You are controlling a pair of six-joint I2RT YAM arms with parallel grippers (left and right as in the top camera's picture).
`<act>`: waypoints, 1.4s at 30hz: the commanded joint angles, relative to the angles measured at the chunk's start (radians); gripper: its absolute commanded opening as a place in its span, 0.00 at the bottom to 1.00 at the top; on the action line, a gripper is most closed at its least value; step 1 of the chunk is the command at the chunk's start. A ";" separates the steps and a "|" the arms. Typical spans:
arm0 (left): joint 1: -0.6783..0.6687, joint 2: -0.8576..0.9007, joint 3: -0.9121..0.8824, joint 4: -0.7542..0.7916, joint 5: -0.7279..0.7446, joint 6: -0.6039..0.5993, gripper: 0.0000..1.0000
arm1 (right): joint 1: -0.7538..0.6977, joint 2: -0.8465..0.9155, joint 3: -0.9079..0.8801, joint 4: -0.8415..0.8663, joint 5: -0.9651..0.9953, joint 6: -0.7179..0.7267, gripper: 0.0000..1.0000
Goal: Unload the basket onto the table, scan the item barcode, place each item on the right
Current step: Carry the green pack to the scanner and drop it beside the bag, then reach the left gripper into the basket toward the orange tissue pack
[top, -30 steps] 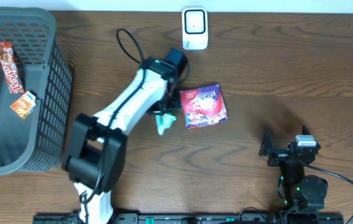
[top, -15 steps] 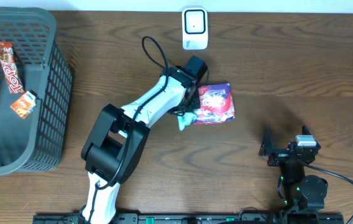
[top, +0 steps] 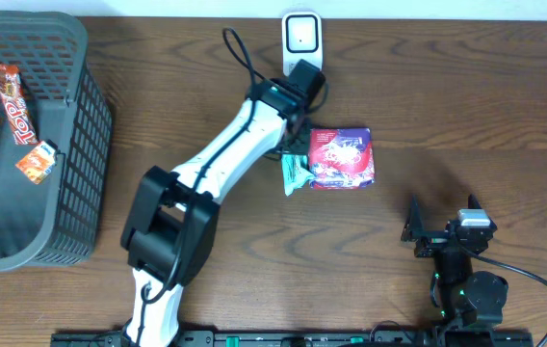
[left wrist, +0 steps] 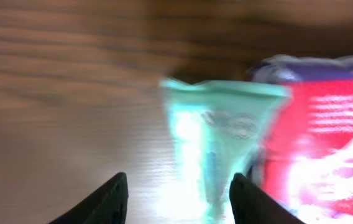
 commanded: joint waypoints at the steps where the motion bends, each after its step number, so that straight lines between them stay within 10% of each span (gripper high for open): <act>1: 0.057 -0.099 0.032 -0.043 -0.145 0.016 0.53 | 0.007 -0.004 -0.004 -0.001 0.008 -0.011 0.99; 11: 0.377 -0.441 0.032 -0.013 -0.144 0.016 0.54 | 0.007 -0.004 -0.004 -0.001 0.008 -0.011 0.99; 15: 0.661 -0.562 0.032 0.038 -0.144 0.005 0.85 | 0.007 -0.004 -0.004 -0.001 0.008 -0.011 0.99; 23: 1.123 -0.504 0.014 0.039 0.019 -0.161 0.92 | 0.007 -0.004 -0.004 -0.001 0.008 -0.011 0.99; 42: 1.120 -0.016 -0.003 0.076 0.075 0.162 0.95 | 0.007 -0.004 -0.004 -0.001 0.008 -0.011 0.99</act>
